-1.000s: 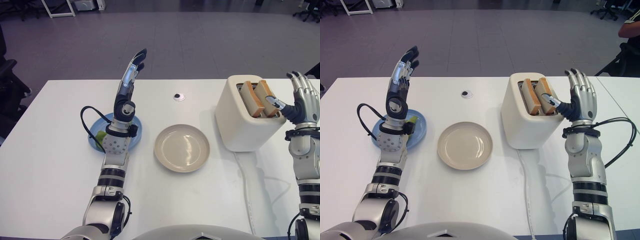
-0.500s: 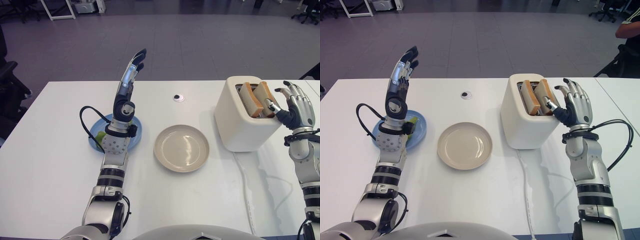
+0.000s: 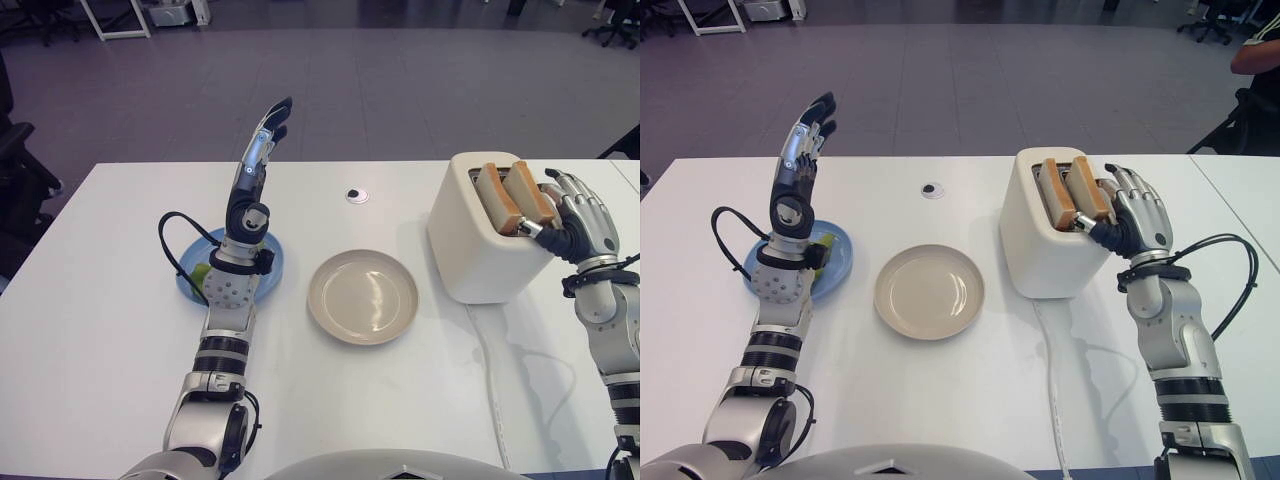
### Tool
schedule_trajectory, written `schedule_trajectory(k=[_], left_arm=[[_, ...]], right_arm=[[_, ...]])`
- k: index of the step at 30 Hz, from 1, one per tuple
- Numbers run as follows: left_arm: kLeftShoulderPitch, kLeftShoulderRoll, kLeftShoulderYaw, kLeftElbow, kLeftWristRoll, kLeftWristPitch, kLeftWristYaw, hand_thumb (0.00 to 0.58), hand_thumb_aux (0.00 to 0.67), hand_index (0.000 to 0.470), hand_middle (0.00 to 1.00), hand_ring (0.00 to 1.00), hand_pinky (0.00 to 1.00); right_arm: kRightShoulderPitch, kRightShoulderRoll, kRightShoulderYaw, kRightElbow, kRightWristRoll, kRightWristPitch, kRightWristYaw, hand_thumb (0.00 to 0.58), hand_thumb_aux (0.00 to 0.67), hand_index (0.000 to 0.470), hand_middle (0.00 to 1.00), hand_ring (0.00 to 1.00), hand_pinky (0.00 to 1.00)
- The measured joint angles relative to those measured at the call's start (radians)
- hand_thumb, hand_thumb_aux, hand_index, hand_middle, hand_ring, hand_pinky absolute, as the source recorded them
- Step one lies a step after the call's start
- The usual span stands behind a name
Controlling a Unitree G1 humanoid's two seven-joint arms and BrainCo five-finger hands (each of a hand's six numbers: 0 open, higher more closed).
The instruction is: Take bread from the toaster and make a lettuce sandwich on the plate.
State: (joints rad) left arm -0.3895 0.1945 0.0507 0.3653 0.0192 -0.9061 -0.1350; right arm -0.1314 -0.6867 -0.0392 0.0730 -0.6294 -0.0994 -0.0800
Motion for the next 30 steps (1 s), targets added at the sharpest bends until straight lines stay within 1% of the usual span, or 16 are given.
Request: schedule_trajectory(k=[8,9,10,11,17,22,26,30], left_arm=[[0.000,-0.002,0.000,0.000,0.000,0.000,0.001,0.000,0.000,0.000,0.00,0.00,0.00],[0.000,-0.002,0.000,0.000,0.000,0.000,0.001,0.000,0.000,0.000,0.00,0.00,0.00],[0.000,-0.002,0.000,0.001,0.001,0.000,0.002,0.000,0.000,0.000,0.00,0.00,0.00],[0.000,-0.002,0.000,0.003,0.001,0.000,0.003,0.000,0.000,0.000,0.00,0.00,0.00],[0.000,-0.002,0.000,0.010,0.004,-0.005,0.006,0.000,0.000,0.000,0.00,0.00,0.00],[0.000,0.001,0.001,0.010,0.010,-0.012,0.015,0.000,0.000,0.000,0.00,0.00,0.00],[0.000,0.026,0.022,0.010,0.032,-0.017,0.034,0.000,0.000,0.000,0.00,0.00,0.00],[-0.003,0.065,0.052,0.026,0.071,-0.026,0.060,0.000,0.000,0.000,0.00,0.00,0.00]], right_arm=[[-0.013,0.009,-0.007,0.016,0.022,-0.025,-0.036,0.580,0.670,0.470,0.00,0.00,0.00],[-0.014,0.013,-0.010,0.019,0.024,-0.027,-0.045,0.580,0.670,0.470,0.06,0.06,0.06],[-0.018,0.017,-0.014,0.023,0.032,-0.028,-0.056,0.580,0.670,0.470,0.89,0.89,0.89],[-0.021,0.021,-0.018,0.027,0.035,-0.029,-0.064,0.580,0.670,0.470,1.00,1.00,1.00],[-0.040,0.059,-0.082,0.004,0.123,-0.065,-0.103,0.580,0.670,0.470,1.00,1.00,1.00],[-0.054,0.088,-0.138,-0.059,0.200,-0.102,-0.120,0.580,0.670,0.470,1.00,1.00,1.00],[-0.071,0.109,-0.168,-0.154,0.260,-0.133,-0.120,0.580,0.670,0.470,1.00,1.00,1.00],[-0.085,0.144,-0.159,-0.255,0.305,-0.155,-0.086,0.580,0.670,0.470,1.00,1.00,1.00]])
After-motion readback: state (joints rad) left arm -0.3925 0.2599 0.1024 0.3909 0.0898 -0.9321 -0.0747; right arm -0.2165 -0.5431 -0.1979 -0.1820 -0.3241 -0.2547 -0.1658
